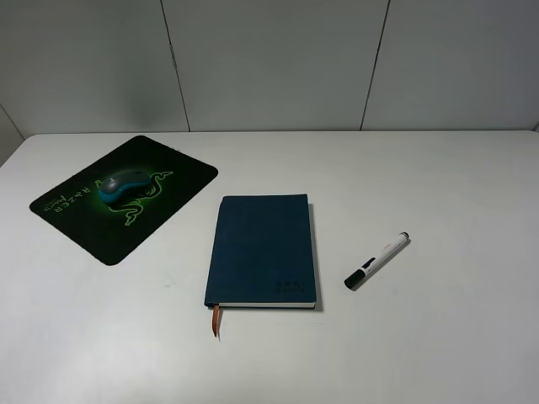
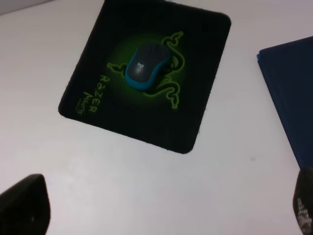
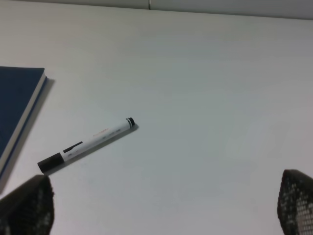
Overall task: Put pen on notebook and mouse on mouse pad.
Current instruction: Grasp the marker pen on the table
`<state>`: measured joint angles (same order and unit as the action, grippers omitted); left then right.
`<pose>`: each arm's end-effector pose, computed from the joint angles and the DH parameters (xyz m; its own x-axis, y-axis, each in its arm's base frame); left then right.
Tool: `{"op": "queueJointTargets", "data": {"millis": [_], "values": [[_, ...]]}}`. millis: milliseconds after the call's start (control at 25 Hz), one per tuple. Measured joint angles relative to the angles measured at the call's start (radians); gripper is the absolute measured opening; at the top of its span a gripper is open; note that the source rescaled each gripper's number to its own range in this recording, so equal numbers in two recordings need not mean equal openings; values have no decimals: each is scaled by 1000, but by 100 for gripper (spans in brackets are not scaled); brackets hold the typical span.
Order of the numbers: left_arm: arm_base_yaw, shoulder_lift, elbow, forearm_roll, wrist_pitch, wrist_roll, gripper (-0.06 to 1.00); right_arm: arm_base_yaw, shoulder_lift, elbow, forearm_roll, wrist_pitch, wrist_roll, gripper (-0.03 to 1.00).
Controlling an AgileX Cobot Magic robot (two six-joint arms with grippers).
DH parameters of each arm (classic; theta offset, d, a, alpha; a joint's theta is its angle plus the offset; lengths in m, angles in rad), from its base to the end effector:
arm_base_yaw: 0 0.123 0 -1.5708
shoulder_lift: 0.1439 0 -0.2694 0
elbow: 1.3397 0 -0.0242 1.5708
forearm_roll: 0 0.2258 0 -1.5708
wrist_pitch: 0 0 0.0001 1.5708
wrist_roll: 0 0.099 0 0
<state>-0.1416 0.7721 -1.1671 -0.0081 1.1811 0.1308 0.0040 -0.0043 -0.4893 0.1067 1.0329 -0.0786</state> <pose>0.0994 -0.0149 0.3991 -0.6130 0.2160 -0.7599 0.2267 0.9695 0.0927 -0.0026 0.0090 0.2617 -0.4324 -0.0254 -0.9013 -0.0967 0.9951 0.0183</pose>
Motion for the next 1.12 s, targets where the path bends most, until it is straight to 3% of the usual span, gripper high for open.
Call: {"op": "queueJointTargets", "data": {"millis": [480, 720, 840, 1120], "values": [[0, -513, 375, -64, 0, -1, 100, 0, 0, 0, 0, 0, 0, 100], [0, -578, 535, -62, -6, -1, 100, 0, 0, 0, 0, 0, 0, 100], [0, -579, 598, -62, -61, -2, 100, 0, 0, 0, 0, 0, 0, 100], [0, -579, 677, -62, -118, -2, 100, 0, 0, 0, 0, 0, 0, 100]]}}
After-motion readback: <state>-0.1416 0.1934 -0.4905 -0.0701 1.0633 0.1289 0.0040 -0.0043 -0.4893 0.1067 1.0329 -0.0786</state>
